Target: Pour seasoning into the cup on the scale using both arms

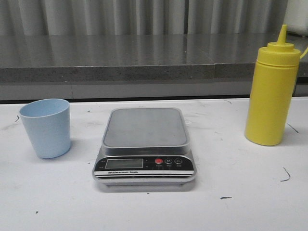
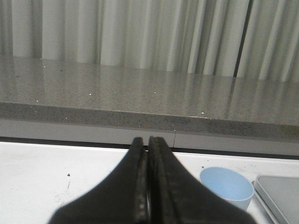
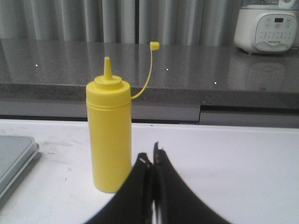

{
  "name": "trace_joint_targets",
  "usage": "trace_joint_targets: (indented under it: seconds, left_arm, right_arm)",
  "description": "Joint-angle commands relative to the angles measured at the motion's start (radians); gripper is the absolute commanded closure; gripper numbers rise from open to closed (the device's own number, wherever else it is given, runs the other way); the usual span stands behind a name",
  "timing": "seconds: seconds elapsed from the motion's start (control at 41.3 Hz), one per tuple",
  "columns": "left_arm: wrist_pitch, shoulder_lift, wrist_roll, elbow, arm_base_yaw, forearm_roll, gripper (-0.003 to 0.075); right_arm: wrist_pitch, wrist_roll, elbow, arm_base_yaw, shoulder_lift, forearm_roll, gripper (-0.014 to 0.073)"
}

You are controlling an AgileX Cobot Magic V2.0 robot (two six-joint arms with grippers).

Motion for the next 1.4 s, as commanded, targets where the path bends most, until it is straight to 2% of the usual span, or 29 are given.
trace_joint_targets:
  seconds: [0.0, 0.266, 0.435, 0.75, 1.185, 1.282, 1.354, 1.379]
  left_arm:
    - [-0.025, -0.008, -0.013, -0.121, -0.008, -0.004, 0.0740]
    - [0.241, 0.135, -0.003, -0.475, -0.008, -0.004, 0.0740]
    - [0.393, 0.268, -0.003, -0.604, -0.008, -0.004, 0.0740]
    - [0.464, 0.387, -0.003, -0.608, -0.008, -0.004, 0.0740]
    - [0.522, 0.445, -0.003, -0.608, -0.008, -0.011, 0.0740]
    - [0.550, 0.470, -0.003, -0.608, -0.008, 0.008, 0.0733]
    - [0.561, 0.494, -0.003, -0.608, -0.008, 0.024, 0.0671]
    - [0.563, 0.504, -0.003, -0.608, -0.008, 0.026, 0.0631]
  right_arm:
    - [-0.026, -0.004, -0.116, -0.002, -0.013, -0.002, 0.0661]
    - [0.186, -0.004, -0.438, -0.002, 0.139, -0.002, 0.0661]
    - [0.337, -0.004, -0.581, -0.002, 0.281, -0.002, 0.0661]
    - [0.464, -0.004, -0.596, -0.002, 0.477, -0.002, 0.0661]
    - [0.487, -0.021, -0.596, -0.002, 0.652, -0.003, 0.0652]
    - [0.495, -0.022, -0.596, -0.002, 0.671, -0.003, 0.0582]
    - [0.495, -0.022, -0.596, -0.002, 0.671, -0.003, 0.0447]
    - [0.495, -0.023, -0.596, -0.002, 0.671, -0.004, 0.0370]
